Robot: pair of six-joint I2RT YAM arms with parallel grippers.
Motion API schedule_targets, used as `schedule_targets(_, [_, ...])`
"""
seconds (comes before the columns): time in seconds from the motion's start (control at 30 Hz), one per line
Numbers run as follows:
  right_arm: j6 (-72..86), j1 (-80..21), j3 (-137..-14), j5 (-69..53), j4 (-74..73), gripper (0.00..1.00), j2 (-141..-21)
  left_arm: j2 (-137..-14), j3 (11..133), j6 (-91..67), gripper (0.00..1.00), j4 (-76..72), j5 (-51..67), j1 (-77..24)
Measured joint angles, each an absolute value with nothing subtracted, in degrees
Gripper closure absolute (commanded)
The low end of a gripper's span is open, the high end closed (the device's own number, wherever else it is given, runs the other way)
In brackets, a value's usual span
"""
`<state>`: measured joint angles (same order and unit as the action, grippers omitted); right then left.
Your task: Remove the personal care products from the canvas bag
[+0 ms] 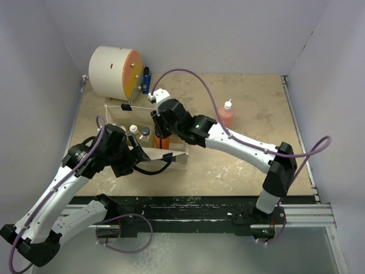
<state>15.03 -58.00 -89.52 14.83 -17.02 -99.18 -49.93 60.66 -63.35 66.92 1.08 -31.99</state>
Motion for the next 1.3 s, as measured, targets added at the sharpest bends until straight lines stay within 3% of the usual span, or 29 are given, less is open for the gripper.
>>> schedule_targets(0.47, [30.7, -57.87, -114.06, 20.43, -43.77, 1.0, -91.42, -45.32, 61.65, -63.35, 0.11, 67.22, 1.78, -31.99])
schedule_targets(0.83, [35.2, -54.85, -124.22, 29.36, -63.09, 1.0, -80.71, -42.83, 61.65, -63.42, 0.11, 67.66, 1.76, -31.99])
schedule_targets(0.97, [35.46, -50.96, -116.79, 32.56, -64.97, 1.0, -73.38, -42.26, 61.65, -63.46, 0.1, 68.66, 1.74, -31.99])
schedule_targets(1.13, [33.43, -41.78, -95.57, 34.2, -60.05, 1.0, -64.45, -42.24, 61.87, -63.86, 0.1, 69.52, 1.74, -31.99])
schedule_targets(1.3, [29.28, -30.94, -79.85, 32.47, -49.08, 1.0, -64.58, -42.3, 63.02, -63.99, 0.09, 70.76, 1.72, -31.99])
